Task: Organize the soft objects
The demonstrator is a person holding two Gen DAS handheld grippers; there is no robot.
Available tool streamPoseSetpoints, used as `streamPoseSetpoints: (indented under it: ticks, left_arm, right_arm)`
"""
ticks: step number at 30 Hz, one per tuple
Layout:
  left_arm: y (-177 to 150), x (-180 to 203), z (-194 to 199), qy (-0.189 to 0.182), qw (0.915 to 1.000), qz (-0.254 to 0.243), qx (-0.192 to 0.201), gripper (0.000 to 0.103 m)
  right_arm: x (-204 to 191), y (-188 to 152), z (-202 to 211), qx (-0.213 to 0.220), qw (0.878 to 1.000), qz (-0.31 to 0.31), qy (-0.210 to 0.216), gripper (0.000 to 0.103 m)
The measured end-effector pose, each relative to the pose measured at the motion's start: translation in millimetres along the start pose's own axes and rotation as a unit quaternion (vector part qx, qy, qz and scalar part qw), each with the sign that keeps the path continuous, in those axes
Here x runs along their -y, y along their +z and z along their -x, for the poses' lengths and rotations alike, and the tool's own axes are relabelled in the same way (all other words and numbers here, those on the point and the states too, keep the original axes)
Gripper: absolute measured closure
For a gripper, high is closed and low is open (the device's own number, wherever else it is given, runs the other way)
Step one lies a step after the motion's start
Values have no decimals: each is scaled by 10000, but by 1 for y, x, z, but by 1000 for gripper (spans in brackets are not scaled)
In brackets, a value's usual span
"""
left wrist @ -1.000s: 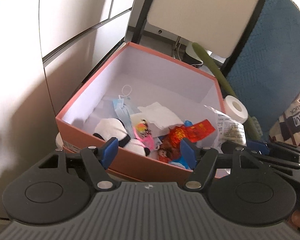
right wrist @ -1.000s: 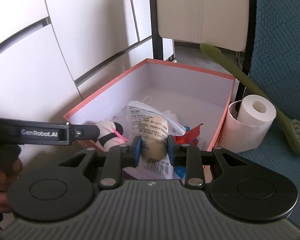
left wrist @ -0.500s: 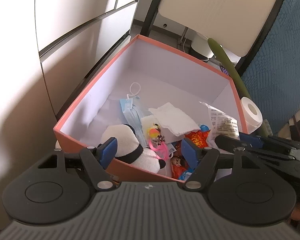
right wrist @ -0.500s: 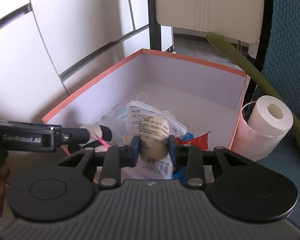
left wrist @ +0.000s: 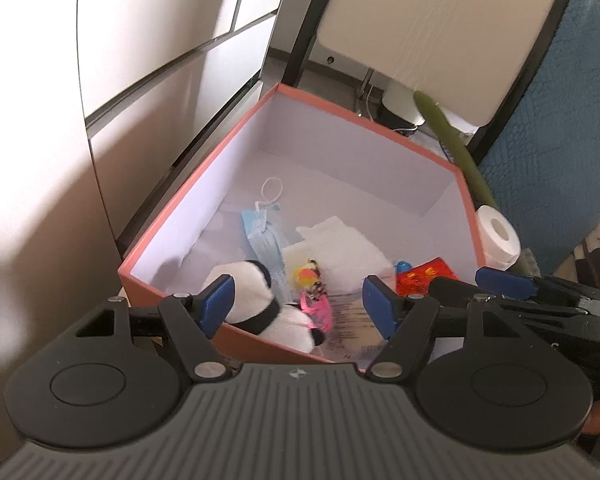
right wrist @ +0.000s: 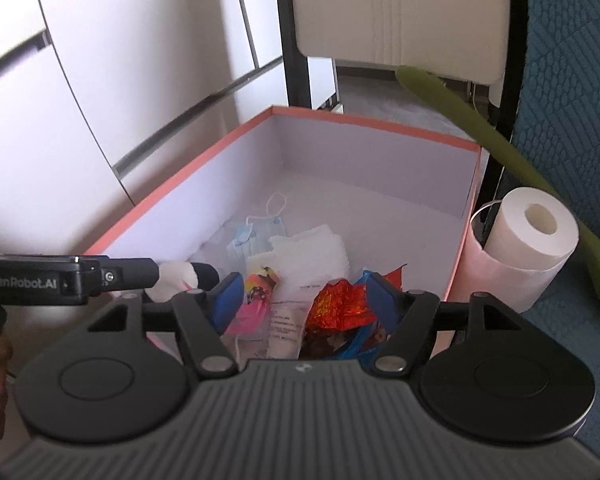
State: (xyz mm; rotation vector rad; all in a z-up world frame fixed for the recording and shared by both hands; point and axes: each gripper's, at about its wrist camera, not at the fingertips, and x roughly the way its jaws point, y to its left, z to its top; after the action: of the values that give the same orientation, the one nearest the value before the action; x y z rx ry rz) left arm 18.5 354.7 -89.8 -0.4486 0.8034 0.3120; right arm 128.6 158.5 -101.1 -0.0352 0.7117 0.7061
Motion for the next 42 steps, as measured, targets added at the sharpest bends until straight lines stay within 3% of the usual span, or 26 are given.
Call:
streamPoseSetpoints:
  ticks: [14,26,42]
  left_arm:
    - [-5,34,59,-9,9992,-229,329,27]
    - [-28,75,109,-68,9984,-259,501,25]
    - [-75,98,150,208,9975,-191,655,25]
  right_arm:
    - [3,2,64,443,9989,-76,129,33]
    - [15,-8,128,784,9966,-114,217,33]
    - [28,-49,178,846,9959,-142,284,33]
